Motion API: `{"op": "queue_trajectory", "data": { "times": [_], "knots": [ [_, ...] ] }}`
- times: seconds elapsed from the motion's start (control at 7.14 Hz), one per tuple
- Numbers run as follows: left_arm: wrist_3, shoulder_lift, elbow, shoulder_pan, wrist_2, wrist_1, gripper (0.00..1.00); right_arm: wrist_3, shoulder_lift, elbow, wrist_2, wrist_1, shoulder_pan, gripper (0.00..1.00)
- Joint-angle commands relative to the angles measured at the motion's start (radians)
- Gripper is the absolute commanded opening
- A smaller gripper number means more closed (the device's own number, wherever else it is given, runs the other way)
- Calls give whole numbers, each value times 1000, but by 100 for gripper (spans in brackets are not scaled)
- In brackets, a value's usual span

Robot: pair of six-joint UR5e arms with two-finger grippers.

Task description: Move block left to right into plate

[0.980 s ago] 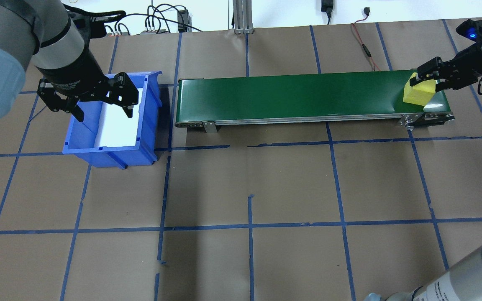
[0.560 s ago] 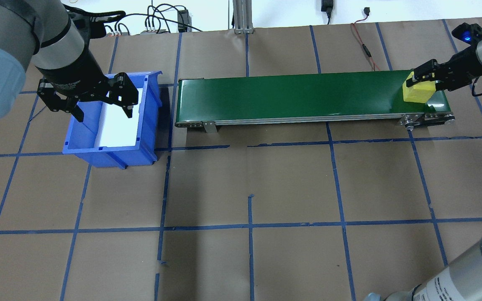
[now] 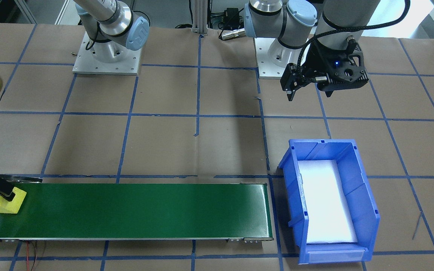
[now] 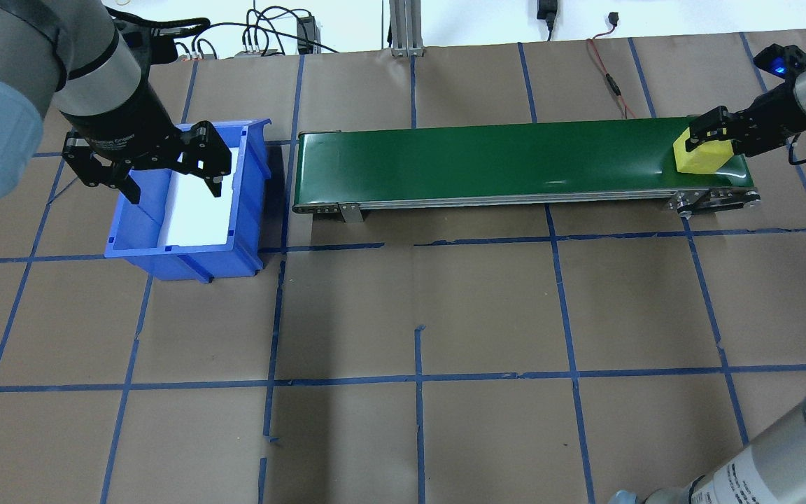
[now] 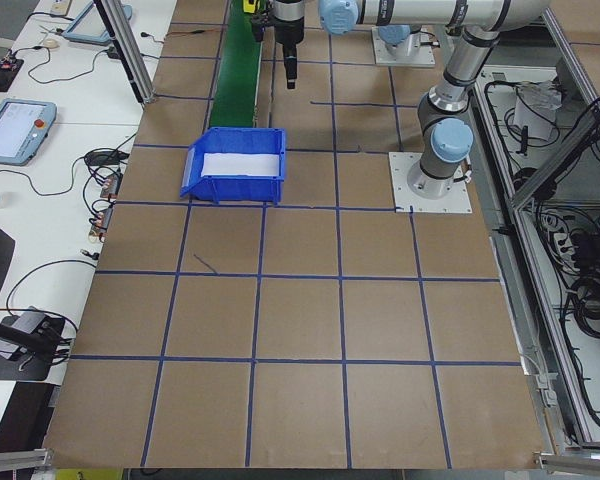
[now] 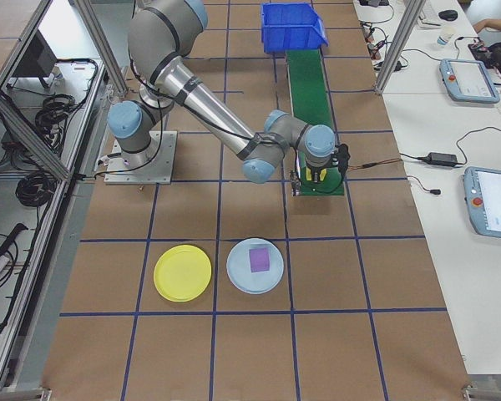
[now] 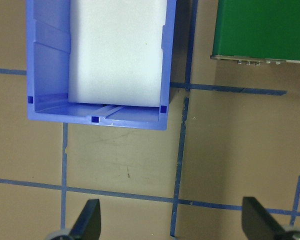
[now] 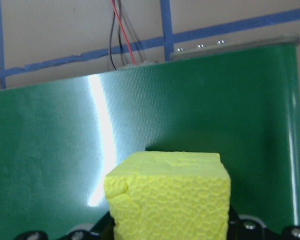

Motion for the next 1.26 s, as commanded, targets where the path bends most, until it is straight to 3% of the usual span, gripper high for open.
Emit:
{"op": "queue_trajectory", "data": {
  "times": [0.0,0.28,0.42,0.7,0.98,1.12],
  "knots": [
    [2,-2,-2,3,0,-2,100,-76,-85,2,-166,33,-2,39],
    [0,-2,-2,1,0,0,100,-261,-143,49,-252,108,-116,38],
    [0,-2,0,1,0,3,100,-397,-165,92,-259,110,-200,38],
    [0,-3,-2,3,-2,0,100,-498,-209,170,-326,184,-445,38],
    [2,-8,-2,3,-2,3,100,-620,-218,219,-314,242,-749,38],
    [-1,-8,-2,1,-2,3,100,-657,-205,215,-314,239,-808,38]
  ]
}}
